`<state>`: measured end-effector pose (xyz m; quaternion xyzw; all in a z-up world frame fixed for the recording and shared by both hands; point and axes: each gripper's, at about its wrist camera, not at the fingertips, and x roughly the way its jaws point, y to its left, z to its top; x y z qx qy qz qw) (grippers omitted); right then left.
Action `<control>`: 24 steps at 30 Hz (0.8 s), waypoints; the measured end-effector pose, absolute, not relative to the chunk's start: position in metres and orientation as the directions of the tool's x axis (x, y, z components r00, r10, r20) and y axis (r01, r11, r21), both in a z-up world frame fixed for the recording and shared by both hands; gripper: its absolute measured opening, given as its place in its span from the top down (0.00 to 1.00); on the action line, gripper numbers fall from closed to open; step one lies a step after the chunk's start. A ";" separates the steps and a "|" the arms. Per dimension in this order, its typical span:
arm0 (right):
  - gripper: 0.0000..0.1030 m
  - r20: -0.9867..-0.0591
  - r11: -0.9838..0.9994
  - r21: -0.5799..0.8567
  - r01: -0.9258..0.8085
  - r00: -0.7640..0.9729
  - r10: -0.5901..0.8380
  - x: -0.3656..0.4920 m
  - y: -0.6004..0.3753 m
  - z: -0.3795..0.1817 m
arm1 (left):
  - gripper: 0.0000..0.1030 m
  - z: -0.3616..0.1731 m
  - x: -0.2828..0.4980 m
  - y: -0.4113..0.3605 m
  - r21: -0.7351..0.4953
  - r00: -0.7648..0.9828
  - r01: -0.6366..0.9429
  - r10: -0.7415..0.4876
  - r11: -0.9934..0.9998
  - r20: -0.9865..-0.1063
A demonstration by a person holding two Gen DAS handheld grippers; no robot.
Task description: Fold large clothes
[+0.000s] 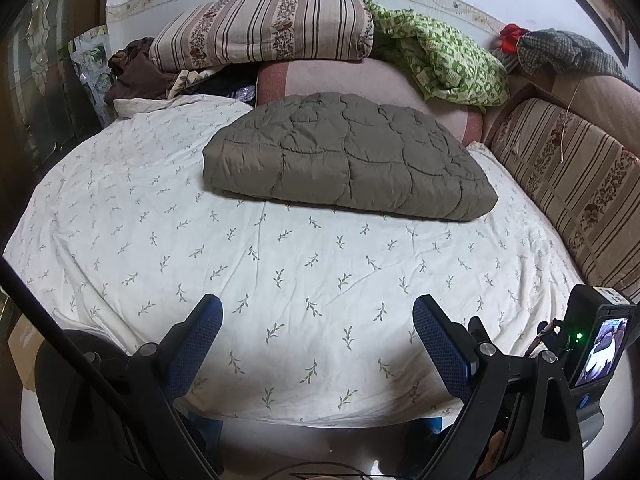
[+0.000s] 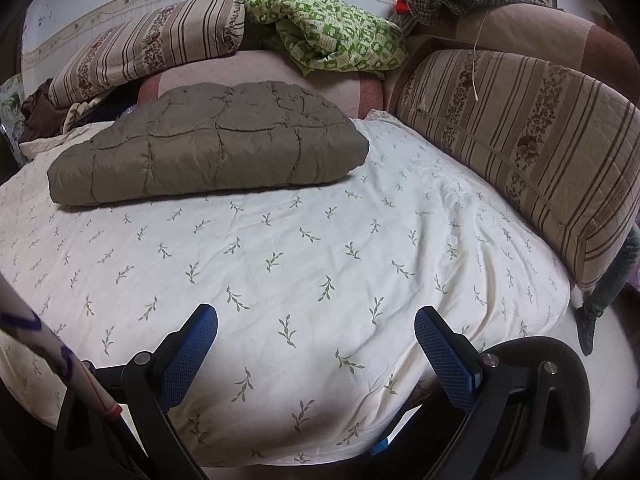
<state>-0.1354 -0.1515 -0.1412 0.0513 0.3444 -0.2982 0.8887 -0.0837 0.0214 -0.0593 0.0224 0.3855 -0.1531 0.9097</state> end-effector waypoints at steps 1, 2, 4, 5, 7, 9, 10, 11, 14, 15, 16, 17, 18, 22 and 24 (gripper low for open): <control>0.02 -0.645 0.816 -0.115 0.566 0.583 -0.495 -0.135 -0.152 -0.142 | 0.07 -0.060 -0.083 0.021 -0.076 0.653 0.296 -0.260 0.952 -0.711; 0.02 -0.646 0.816 -0.116 0.566 0.581 -0.495 -0.134 -0.153 -0.143 | 0.07 -0.062 -0.082 0.020 -0.074 0.652 0.295 -0.257 0.953 -0.713; 0.02 -0.644 0.814 -0.117 0.569 0.580 -0.498 -0.134 -0.154 -0.144 | 0.07 -0.063 -0.080 0.019 -0.069 0.649 0.294 -0.253 0.953 -0.717; 0.02 -0.642 0.812 -0.118 0.571 0.580 -0.501 -0.134 -0.154 -0.144 | 0.07 -0.064 -0.080 0.019 -0.068 0.648 0.294 -0.252 0.953 -0.718; 0.02 -0.641 0.811 -0.117 0.573 0.581 -0.502 -0.133 -0.155 -0.144 | 0.07 -0.065 -0.078 0.018 -0.064 0.644 0.295 -0.248 0.953 -0.724; 0.02 -0.640 0.811 -0.117 0.574 0.581 -0.504 -0.132 -0.156 -0.144 | 0.07 -0.066 -0.078 0.018 -0.067 0.647 0.295 -0.250 0.953 -0.720; 0.02 -0.638 0.811 -0.116 0.574 0.583 -0.504 -0.132 -0.156 -0.144 | 0.07 -0.066 -0.078 0.018 -0.062 0.650 0.292 -0.246 0.954 -0.719; 0.02 -0.636 0.810 -0.116 0.574 0.584 -0.505 -0.132 -0.156 -0.145 | 0.07 -0.067 -0.078 0.017 -0.056 0.650 0.292 -0.242 0.955 -0.721; 0.02 -0.640 0.811 -0.121 0.572 0.580 -0.504 -0.130 -0.157 -0.146 | 0.07 -0.068 -0.076 0.017 -0.060 0.643 0.294 -0.244 0.954 -0.726; 0.02 -0.640 0.812 -0.118 0.572 0.581 -0.503 -0.130 -0.157 -0.146 | 0.07 -0.067 -0.076 0.017 -0.059 0.647 0.293 -0.243 0.954 -0.723; 0.02 -0.640 0.811 -0.117 0.573 0.582 -0.503 -0.130 -0.157 -0.145 | 0.07 -0.067 -0.076 0.017 -0.057 0.650 0.292 -0.242 0.955 -0.720; 0.02 -0.638 0.811 -0.116 0.573 0.583 -0.504 -0.131 -0.157 -0.145 | 0.07 -0.067 -0.077 0.017 -0.058 0.652 0.292 -0.243 0.955 -0.718; 0.02 -0.636 0.811 -0.116 0.573 0.584 -0.504 -0.131 -0.157 -0.145 | 0.07 -0.068 -0.077 0.017 -0.059 0.651 0.293 -0.244 0.954 -0.718; 0.02 -0.642 0.815 -0.124 0.565 0.581 -0.500 -0.130 -0.155 -0.147 | 0.07 -0.070 -0.076 0.016 -0.059 0.640 0.296 -0.244 0.953 -0.729; 0.02 -0.643 0.816 -0.127 0.565 0.579 -0.501 -0.129 -0.155 -0.147 | 0.07 -0.070 -0.076 0.017 -0.063 0.638 0.295 -0.246 0.953 -0.730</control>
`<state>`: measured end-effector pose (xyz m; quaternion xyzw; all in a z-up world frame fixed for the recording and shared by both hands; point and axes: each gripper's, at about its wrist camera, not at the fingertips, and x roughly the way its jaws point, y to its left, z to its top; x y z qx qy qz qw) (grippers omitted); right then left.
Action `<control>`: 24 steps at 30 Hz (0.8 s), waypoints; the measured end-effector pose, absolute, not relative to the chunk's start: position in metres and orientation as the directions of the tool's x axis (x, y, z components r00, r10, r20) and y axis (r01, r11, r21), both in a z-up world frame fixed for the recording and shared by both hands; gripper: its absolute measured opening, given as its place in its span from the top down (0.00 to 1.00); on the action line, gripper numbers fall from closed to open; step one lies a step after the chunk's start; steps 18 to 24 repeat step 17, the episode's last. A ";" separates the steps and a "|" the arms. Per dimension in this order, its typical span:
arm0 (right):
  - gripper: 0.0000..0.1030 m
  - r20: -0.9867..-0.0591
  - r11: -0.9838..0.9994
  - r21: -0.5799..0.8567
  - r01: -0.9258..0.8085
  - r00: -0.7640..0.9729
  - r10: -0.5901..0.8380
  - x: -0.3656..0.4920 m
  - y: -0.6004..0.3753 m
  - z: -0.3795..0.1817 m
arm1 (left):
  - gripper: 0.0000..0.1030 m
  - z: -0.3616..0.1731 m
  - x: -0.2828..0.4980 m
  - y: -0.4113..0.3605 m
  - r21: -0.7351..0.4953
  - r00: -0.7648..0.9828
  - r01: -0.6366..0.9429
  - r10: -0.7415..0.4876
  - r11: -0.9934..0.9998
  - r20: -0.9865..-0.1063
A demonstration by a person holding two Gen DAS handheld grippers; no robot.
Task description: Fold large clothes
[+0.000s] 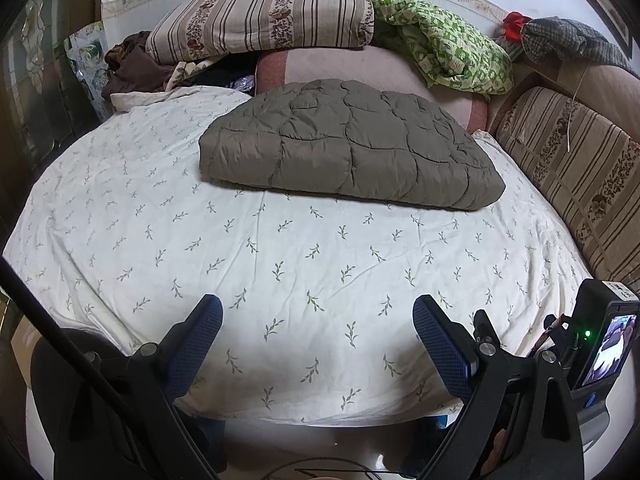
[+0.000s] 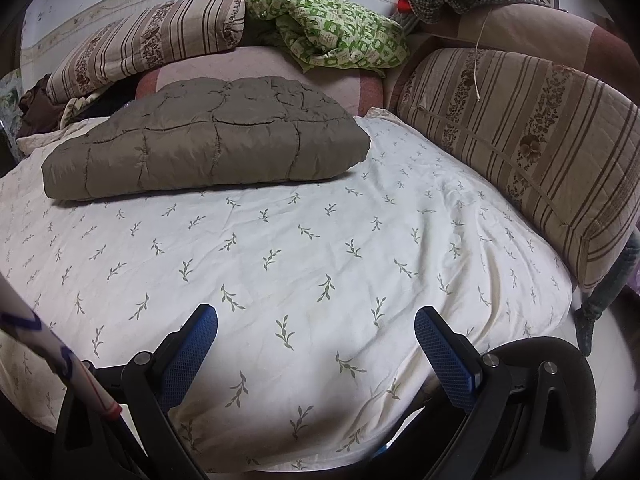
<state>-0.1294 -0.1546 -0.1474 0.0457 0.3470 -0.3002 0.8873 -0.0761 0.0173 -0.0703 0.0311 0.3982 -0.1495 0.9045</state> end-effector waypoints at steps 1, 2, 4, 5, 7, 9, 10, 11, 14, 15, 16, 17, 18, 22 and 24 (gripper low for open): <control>0.02 -0.643 0.815 -0.126 0.565 0.580 -0.501 -0.129 -0.155 -0.147 | 0.07 -0.070 -0.076 0.018 -0.063 0.640 0.292 -0.244 0.954 -0.729; 0.02 -0.641 0.815 -0.125 0.566 0.581 -0.502 -0.129 -0.154 -0.147 | 0.07 -0.071 -0.076 0.018 -0.061 0.641 0.291 -0.242 0.955 -0.728; 0.02 -0.644 0.817 -0.126 0.563 0.580 -0.499 -0.127 -0.153 -0.147 | 0.07 -0.072 -0.074 0.019 -0.058 0.643 0.282 -0.234 0.958 -0.729; 0.02 -0.648 0.819 -0.124 0.560 0.580 -0.494 -0.127 -0.153 -0.147 | 0.07 -0.073 -0.073 0.020 -0.057 0.645 0.276 -0.229 0.959 -0.729; 0.02 -0.660 0.828 -0.114 0.549 0.581 -0.476 -0.124 -0.153 -0.144 | 0.07 -0.074 -0.068 0.024 -0.053 0.649 0.255 -0.212 0.965 -0.730; 0.02 -0.667 0.839 -0.107 0.533 0.587 -0.458 -0.122 -0.152 -0.138 | 0.07 -0.074 -0.064 0.031 -0.059 0.656 0.235 -0.203 0.970 -0.727; 0.02 -0.661 0.843 -0.104 0.528 0.596 -0.455 -0.122 -0.151 -0.133 | 0.07 -0.073 -0.063 0.035 -0.059 0.662 0.223 -0.196 0.973 -0.724; 0.02 -0.651 0.846 -0.105 0.523 0.607 -0.456 -0.122 -0.149 -0.126 | 0.07 -0.072 -0.063 0.039 -0.060 0.669 0.211 -0.188 0.976 -0.719; 0.02 -0.617 0.862 -0.120 0.492 0.643 -0.453 -0.122 -0.138 -0.105 | 0.07 -0.067 -0.064 0.049 -0.065 0.688 0.183 -0.176 0.981 -0.704; 0.02 -0.609 0.866 -0.122 0.485 0.653 -0.451 -0.122 -0.135 -0.101 | 0.07 -0.065 -0.066 0.053 -0.068 0.693 0.178 -0.174 0.982 -0.699; 0.02 -0.600 0.871 -0.127 0.474 0.663 -0.448 -0.122 -0.130 -0.096 | 0.07 -0.064 -0.067 0.054 -0.068 0.695 0.177 -0.173 0.982 -0.698; 0.02 -0.599 0.876 -0.130 0.464 0.667 -0.443 -0.122 -0.126 -0.094 | 0.07 -0.063 -0.068 0.056 -0.061 0.698 0.177 -0.169 0.982 -0.696; 0.02 -0.599 0.876 -0.130 0.464 0.667 -0.443 -0.122 -0.126 -0.094 | 0.07 -0.063 -0.068 0.056 -0.061 0.698 0.177 -0.169 0.982 -0.696; 0.02 -0.599 0.876 -0.130 0.464 0.667 -0.443 -0.122 -0.126 -0.094 | 0.07 -0.063 -0.068 0.056 -0.061 0.698 0.177 -0.169 0.982 -0.696; 0.02 -0.599 0.876 -0.130 0.464 0.667 -0.443 -0.122 -0.126 -0.094 | 0.07 -0.063 -0.068 0.056 -0.061 0.698 0.177 -0.169 0.982 -0.696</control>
